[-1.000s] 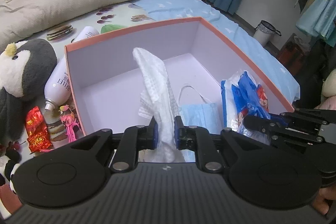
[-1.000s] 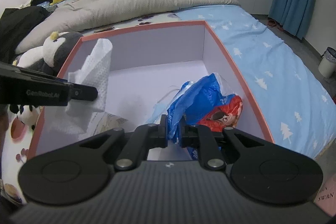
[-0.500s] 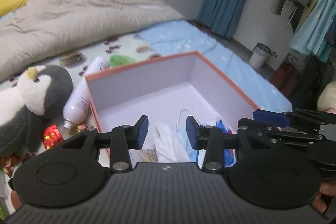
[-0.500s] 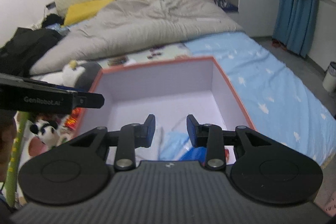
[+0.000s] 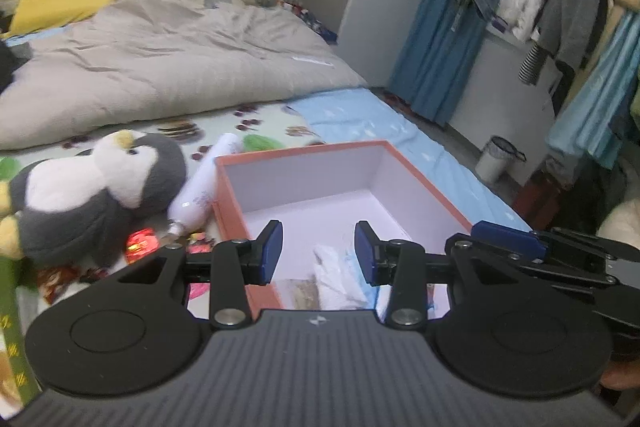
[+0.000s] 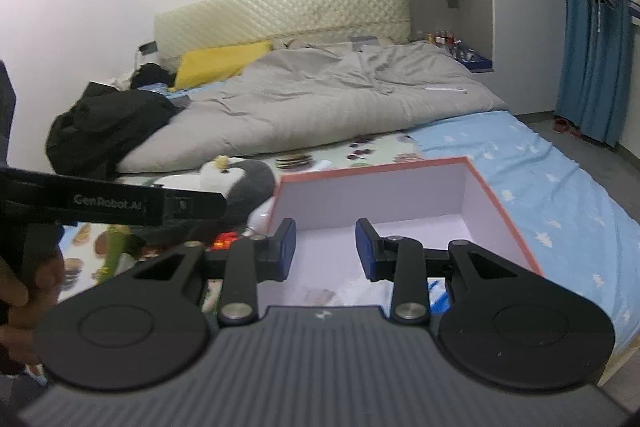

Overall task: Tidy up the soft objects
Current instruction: 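Open both grippers over the pink box, dropping the tissue and bag, then withdraw both grippers from the box back toward the pile, then grasp the panda plush with the left gripper while the right grasps the white hair tie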

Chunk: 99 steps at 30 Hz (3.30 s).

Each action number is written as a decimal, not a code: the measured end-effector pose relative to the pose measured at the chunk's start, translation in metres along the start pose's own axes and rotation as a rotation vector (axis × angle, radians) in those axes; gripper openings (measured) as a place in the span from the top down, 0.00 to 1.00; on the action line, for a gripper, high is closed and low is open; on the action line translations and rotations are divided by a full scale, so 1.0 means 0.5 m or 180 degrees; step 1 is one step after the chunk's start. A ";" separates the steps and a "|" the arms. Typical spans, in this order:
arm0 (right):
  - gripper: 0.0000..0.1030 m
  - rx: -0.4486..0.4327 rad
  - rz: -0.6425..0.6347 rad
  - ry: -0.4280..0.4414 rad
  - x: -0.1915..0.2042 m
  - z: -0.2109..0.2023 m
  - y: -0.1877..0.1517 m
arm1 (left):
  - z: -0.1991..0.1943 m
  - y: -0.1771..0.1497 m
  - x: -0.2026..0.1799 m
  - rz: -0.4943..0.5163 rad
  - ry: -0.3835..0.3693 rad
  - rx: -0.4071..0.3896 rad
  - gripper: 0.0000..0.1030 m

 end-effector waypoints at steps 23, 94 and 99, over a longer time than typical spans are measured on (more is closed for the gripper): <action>0.65 0.0216 -0.0115 0.0273 0.190 -0.023 -0.116 | -0.144 -0.176 0.182 -0.0326 0.0599 -0.0009 0.56; 0.82 0.1030 -0.0842 0.0717 0.398 0.455 -0.221 | 0.171 -0.187 0.538 -0.2261 0.0373 0.0176 0.49; 0.87 0.1039 -0.0847 0.0706 0.396 0.446 -0.222 | 0.165 -0.181 0.525 -0.2115 0.0411 0.0146 0.59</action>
Point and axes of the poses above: each gripper's, at about its wrist camera, not at the fingertips, and z roughly the way its jaws point, x to its left, y to its top, the point moved 6 cm from there along z, roughly the way its jaws point, and after that the axes turned 9 degrees about -z, right-handed, at the moved point
